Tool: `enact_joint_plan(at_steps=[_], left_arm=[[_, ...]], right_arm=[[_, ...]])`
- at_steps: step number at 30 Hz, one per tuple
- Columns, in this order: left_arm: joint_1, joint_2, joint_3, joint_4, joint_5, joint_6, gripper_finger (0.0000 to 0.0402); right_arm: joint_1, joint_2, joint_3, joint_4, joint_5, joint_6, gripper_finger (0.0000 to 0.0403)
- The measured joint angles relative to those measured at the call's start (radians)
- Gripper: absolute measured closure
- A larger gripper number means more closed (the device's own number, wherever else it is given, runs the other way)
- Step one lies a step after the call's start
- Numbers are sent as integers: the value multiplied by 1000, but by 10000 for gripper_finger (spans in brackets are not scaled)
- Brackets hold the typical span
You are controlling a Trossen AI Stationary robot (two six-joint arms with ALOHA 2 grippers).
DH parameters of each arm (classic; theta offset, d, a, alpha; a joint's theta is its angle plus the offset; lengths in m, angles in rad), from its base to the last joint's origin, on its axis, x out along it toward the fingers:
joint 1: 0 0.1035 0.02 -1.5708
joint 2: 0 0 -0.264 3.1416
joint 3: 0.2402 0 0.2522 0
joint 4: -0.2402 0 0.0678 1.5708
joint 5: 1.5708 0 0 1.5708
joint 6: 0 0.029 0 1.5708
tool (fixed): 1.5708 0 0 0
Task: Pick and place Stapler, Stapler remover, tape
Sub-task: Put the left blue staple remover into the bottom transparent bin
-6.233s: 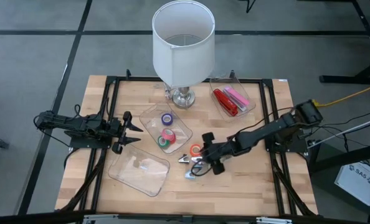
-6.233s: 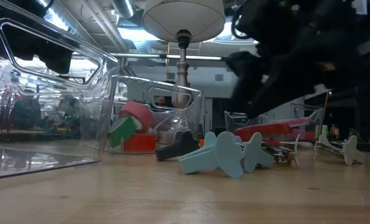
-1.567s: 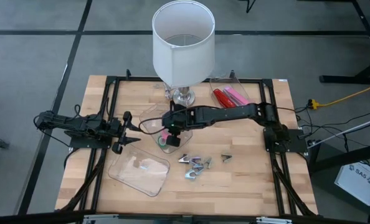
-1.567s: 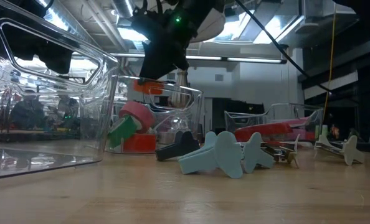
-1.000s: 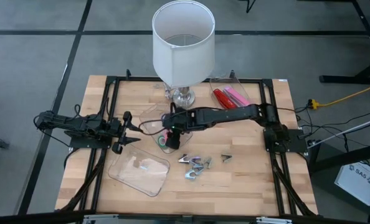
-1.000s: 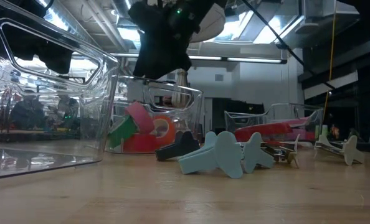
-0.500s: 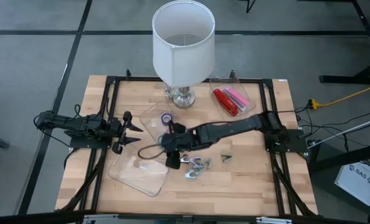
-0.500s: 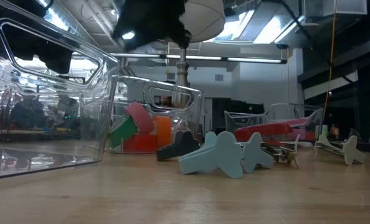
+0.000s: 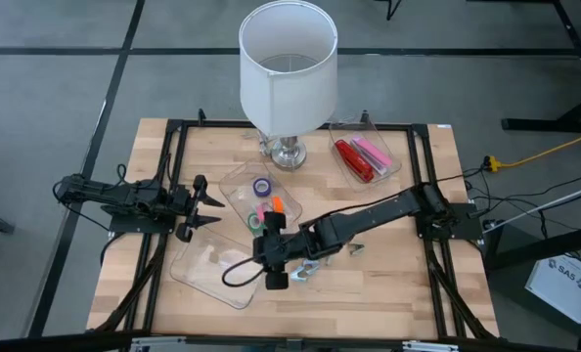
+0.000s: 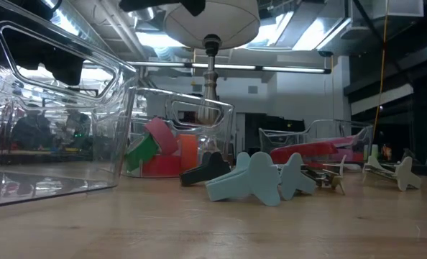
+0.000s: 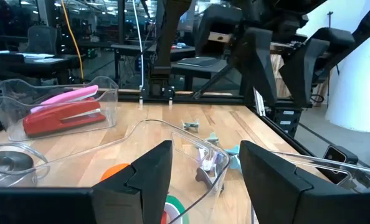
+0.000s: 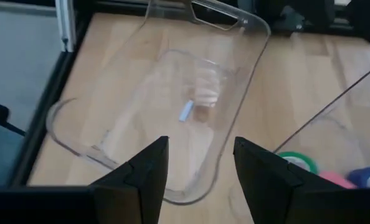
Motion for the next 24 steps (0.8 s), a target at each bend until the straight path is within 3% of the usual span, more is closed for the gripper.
enact_joint_plan(at_steps=[7,17,24], left_arm=[[0,0,0,0,0,0,217],[0,0,0,0,0,0,217],[0,0,0,0,0,0,217]], right_arm=[[65,0,0,-15,-9,38,219],[169,0,-1,-231,-10,67,219],[185,1,-1,-256,-9,131,219]])
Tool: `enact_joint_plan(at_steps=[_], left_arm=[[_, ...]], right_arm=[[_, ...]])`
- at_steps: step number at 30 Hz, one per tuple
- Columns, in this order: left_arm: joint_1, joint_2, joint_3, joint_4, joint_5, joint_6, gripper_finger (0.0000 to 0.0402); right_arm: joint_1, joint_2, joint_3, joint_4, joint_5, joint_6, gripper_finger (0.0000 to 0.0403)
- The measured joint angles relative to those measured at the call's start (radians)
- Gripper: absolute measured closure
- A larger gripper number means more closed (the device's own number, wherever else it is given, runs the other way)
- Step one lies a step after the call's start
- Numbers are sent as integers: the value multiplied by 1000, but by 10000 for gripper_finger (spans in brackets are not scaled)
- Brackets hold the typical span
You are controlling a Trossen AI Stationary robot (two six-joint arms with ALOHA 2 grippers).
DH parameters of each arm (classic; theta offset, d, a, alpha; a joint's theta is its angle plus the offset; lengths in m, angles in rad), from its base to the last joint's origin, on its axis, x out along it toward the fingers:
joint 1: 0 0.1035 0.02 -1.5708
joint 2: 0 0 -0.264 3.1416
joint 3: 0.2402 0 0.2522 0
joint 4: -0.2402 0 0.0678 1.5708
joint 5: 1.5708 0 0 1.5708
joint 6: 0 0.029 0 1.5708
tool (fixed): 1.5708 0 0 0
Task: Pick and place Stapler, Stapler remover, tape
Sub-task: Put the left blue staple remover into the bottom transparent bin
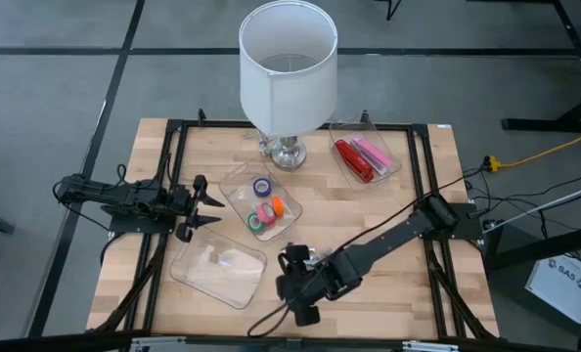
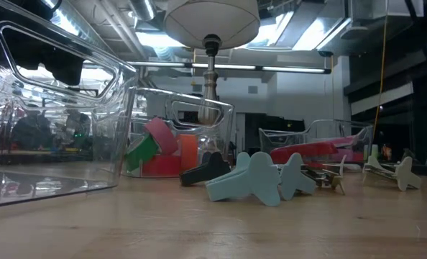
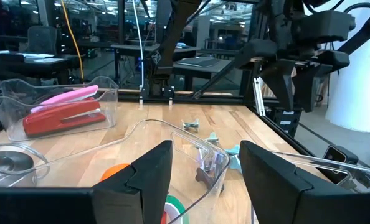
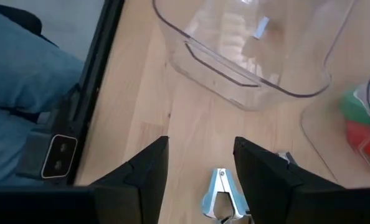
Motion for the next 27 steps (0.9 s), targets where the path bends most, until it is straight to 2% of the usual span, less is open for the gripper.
enact_joint_plan(at_steps=[7,16,21,27], left_arm=[[0,0,0,0,0,0,217],[0,0,0,0,0,0,217],[0,0,0,0,0,0,217],[0,0,0,0,0,0,217]], right_arm=[[-1,8,-17,106,48,-14,219],[0,10,-165,338,22,-64,219],[-1,10,-244,382,-22,-57,219],[0,10,-274,366,-61,-10,219]])
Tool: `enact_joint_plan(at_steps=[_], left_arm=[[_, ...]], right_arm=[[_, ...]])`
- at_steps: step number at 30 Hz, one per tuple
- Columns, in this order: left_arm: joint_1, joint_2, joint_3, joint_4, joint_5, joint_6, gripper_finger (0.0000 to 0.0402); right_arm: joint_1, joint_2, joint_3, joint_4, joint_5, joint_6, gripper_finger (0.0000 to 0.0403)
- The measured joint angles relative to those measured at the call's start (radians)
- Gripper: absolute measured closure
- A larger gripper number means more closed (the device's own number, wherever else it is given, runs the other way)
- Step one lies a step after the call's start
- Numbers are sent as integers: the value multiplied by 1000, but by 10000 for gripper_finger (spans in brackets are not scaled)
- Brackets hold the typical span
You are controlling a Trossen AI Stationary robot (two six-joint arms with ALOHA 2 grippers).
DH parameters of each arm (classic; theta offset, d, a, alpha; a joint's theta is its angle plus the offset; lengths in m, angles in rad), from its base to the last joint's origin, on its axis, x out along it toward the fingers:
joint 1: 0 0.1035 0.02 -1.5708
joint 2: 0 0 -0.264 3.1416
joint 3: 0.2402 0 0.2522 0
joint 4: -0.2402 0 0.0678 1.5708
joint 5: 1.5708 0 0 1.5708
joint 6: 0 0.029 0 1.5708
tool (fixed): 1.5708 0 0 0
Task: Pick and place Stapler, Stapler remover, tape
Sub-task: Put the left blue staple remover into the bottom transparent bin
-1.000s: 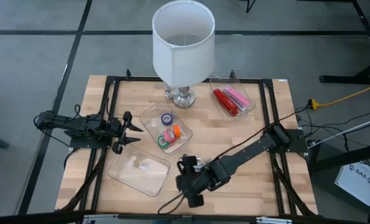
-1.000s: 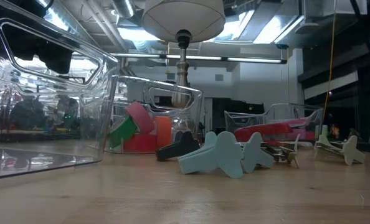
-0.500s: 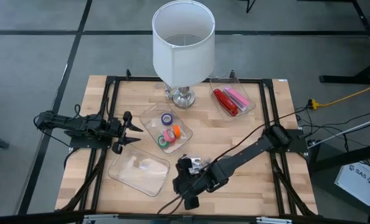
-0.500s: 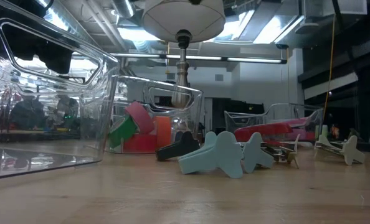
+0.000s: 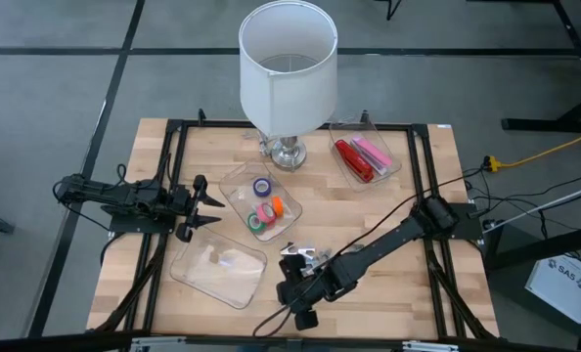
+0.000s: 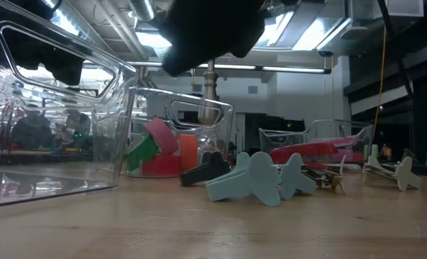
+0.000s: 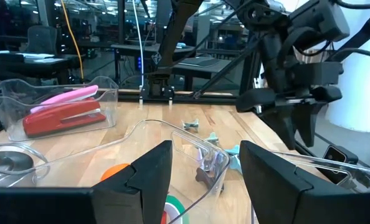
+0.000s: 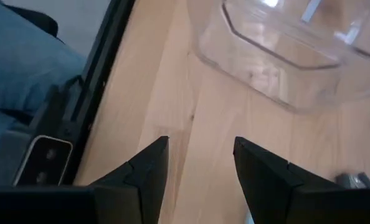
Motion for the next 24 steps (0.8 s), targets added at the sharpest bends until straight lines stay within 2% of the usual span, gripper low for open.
enact_joint_plan(at_steps=[4,8,17,24], left_arm=[[0,0,0,0,0,0,217],[0,0,0,0,0,0,217],[0,0,0,0,0,0,217],[0,0,0,0,0,0,217]], right_arm=[[4,0,0,-61,7,-28,219],[5,0,0,-111,62,-62,219],[21,0,-2,-257,107,-58,219],[30,0,-101,-149,114,-34,219]])
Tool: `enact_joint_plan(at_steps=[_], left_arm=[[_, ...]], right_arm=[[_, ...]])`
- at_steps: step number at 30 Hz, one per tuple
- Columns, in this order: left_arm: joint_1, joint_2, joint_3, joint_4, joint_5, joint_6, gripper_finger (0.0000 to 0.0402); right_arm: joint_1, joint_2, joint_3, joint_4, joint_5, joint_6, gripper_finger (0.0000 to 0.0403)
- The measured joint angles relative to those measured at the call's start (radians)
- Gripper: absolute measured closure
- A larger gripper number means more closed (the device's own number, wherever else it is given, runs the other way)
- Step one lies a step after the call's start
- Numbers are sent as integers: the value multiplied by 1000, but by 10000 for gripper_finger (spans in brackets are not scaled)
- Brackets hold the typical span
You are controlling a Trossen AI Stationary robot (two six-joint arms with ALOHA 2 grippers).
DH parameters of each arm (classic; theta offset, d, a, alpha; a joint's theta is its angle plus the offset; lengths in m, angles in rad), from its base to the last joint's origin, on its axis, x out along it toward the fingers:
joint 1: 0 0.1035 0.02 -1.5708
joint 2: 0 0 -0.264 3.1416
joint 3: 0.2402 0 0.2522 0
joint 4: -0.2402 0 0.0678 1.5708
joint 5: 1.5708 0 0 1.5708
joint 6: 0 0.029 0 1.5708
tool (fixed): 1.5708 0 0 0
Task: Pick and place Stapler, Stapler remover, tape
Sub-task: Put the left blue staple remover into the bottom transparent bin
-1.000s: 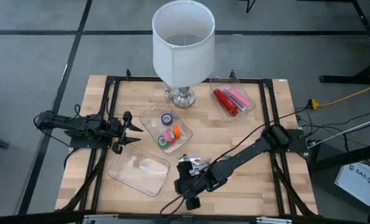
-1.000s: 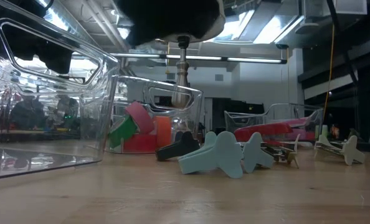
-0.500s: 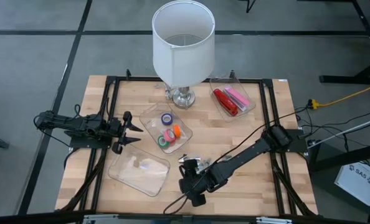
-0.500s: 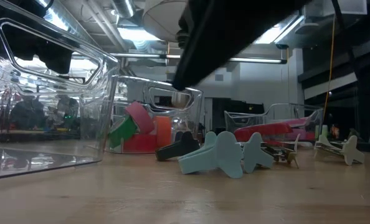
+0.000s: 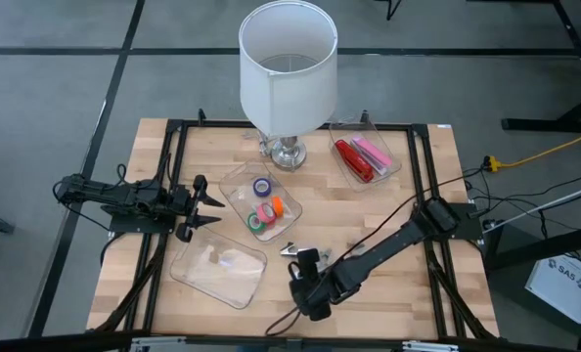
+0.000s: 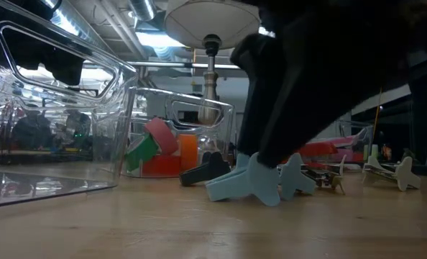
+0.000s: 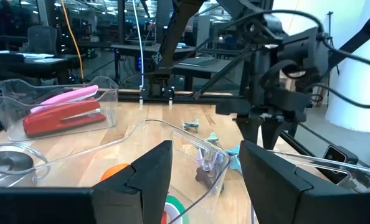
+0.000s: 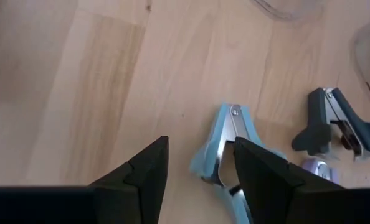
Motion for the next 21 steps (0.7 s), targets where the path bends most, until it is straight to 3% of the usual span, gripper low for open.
enact_joint_plan(at_steps=[8,18,21], left_arm=[[0,0,0,0,0,0,217],[0,0,0,0,0,0,217],[0,0,0,0,0,0,217]], right_arm=[[2,0,-61,61,45,73,243],[2,-4,-59,65,45,81,387],[1,-5,-58,76,40,82,390]])
